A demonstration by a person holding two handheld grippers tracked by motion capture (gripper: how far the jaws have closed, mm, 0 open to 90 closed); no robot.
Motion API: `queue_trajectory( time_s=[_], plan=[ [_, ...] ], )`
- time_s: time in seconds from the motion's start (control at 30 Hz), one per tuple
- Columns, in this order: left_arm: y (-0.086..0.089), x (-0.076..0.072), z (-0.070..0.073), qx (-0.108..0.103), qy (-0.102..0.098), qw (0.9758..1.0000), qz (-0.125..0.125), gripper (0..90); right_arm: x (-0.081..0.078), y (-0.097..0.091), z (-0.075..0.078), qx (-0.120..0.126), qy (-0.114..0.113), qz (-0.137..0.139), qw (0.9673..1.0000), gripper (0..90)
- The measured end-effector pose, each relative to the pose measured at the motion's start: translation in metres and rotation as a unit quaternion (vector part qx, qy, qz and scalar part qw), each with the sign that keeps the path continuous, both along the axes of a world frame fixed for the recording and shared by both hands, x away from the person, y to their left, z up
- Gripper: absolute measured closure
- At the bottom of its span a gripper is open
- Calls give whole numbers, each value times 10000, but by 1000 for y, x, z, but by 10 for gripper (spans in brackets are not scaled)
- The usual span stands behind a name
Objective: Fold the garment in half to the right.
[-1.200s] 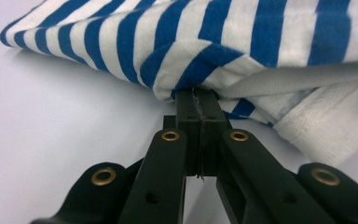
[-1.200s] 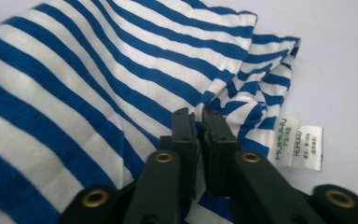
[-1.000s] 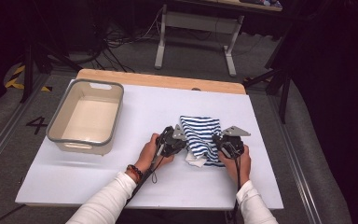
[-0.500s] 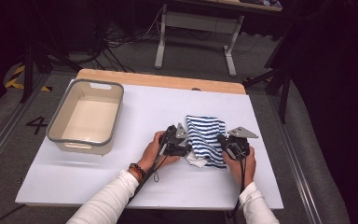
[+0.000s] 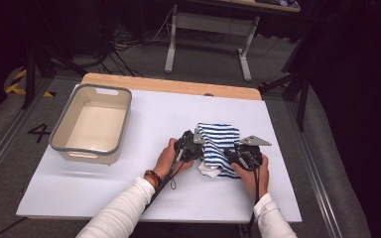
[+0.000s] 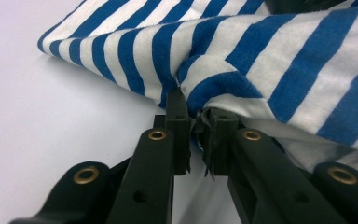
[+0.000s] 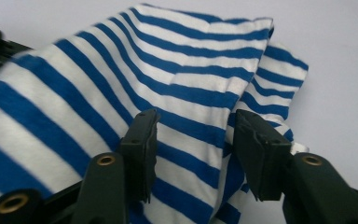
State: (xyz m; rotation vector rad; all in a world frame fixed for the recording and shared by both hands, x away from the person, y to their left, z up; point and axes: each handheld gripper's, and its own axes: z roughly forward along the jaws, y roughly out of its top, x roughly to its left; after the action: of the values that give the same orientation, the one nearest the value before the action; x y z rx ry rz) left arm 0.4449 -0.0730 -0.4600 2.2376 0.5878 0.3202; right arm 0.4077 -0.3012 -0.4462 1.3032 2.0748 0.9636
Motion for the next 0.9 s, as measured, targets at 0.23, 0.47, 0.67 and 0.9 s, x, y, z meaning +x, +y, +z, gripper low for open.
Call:
queue_trajectory(
  time_s=[0.23,0.47,0.67,0.9],
  plan=[
    [4,-3,2,104,-77,9999,7,838,9,1,-9,58,231,180,9996,721],
    [26,-8,9,211,-191,9996,51,838,4,12,-4,-98,29,396,9992,887],
    [54,-19,14,288,-244,9992,133,838,-5,24,8,167,-221,465,9985,888],
    [82,-31,16,525,-251,9982,119,836,-11,47,6,25,-207,813,9965,888]
  ],
)
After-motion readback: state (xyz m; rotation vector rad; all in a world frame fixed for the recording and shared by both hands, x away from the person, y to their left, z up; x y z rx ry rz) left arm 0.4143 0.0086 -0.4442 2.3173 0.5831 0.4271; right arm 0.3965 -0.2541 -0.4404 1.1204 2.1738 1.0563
